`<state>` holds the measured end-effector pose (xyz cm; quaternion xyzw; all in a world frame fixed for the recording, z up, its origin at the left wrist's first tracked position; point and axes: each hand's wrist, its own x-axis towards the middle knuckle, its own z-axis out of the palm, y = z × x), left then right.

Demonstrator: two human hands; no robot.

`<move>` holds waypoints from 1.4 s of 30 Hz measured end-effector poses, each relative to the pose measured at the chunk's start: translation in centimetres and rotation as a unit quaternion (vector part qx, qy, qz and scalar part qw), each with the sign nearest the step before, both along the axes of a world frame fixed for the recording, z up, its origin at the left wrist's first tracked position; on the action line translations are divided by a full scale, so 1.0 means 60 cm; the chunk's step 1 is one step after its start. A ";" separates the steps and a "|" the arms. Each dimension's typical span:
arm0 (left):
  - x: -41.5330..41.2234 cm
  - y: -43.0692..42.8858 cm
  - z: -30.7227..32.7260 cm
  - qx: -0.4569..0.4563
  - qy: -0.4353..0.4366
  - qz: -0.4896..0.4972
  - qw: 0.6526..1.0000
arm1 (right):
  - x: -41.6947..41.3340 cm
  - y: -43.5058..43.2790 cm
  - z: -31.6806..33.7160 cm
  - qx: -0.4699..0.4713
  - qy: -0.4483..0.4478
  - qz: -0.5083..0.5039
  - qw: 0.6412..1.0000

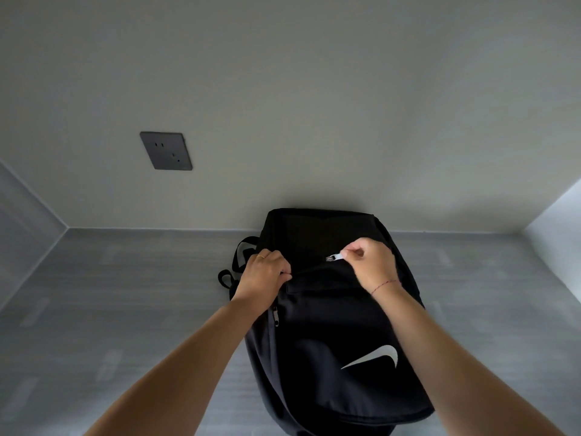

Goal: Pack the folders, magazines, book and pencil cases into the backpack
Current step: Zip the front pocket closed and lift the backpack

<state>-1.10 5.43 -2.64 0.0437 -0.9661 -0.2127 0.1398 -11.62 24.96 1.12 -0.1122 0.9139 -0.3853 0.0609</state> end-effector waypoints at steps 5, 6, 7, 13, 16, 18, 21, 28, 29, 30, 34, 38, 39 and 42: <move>-0.011 0.011 0.004 0.015 0.002 0.017 1.000 | -0.032 0.065 0.007 -0.120 -0.065 -0.062 0.989; -0.016 0.020 0.007 0.016 0.009 0.016 1.000 | -0.032 0.067 0.004 -0.128 -0.072 -0.055 0.988; -0.022 0.031 0.010 0.019 0.015 0.014 1.000 | -0.031 0.066 0.002 -0.133 -0.075 -0.045 0.987; -0.066 0.098 0.024 0.007 0.038 -0.011 0.999 | -0.033 0.061 -0.019 -0.148 -0.055 -0.028 0.987; -0.079 0.112 0.021 0.002 0.036 -0.015 0.999 | -0.033 0.065 -0.025 -0.140 -0.052 -0.043 0.988; -0.082 0.110 0.020 0.005 0.037 -0.015 0.999 | -0.041 0.080 -0.026 -0.134 -0.052 -0.065 0.988; -0.078 0.098 0.017 0.004 0.040 -0.011 0.999 | -0.068 0.122 -0.031 -0.126 -0.054 -0.132 0.982; -0.079 0.106 0.009 -0.002 0.032 -0.014 0.999 | -0.097 0.171 -0.059 -0.101 -0.098 -0.160 0.977; -0.078 0.109 0.009 0.001 0.029 -0.012 1.000 | -0.100 0.170 -0.065 -0.106 -0.105 -0.167 0.975; -0.077 0.110 0.008 0.005 0.025 -0.009 1.000 | -0.101 0.170 -0.071 -0.114 -0.116 -0.174 0.971; -0.054 0.090 0.014 0.071 0.024 0.041 0.996 | -0.088 0.167 -0.078 -0.075 -0.106 -0.177 0.976; 0.016 0.029 0.016 0.170 0.004 0.155 0.973 | -0.023 0.130 -0.052 -0.023 0.041 -0.165 0.985; 0.038 0.019 0.012 0.186 -0.009 0.176 0.967 | 0.005 0.111 -0.045 -0.028 0.084 -0.154 0.984; 0.096 0.010 -0.010 0.217 -0.051 0.213 0.951 | 0.099 0.040 -0.042 -0.062 0.114 -0.047 0.990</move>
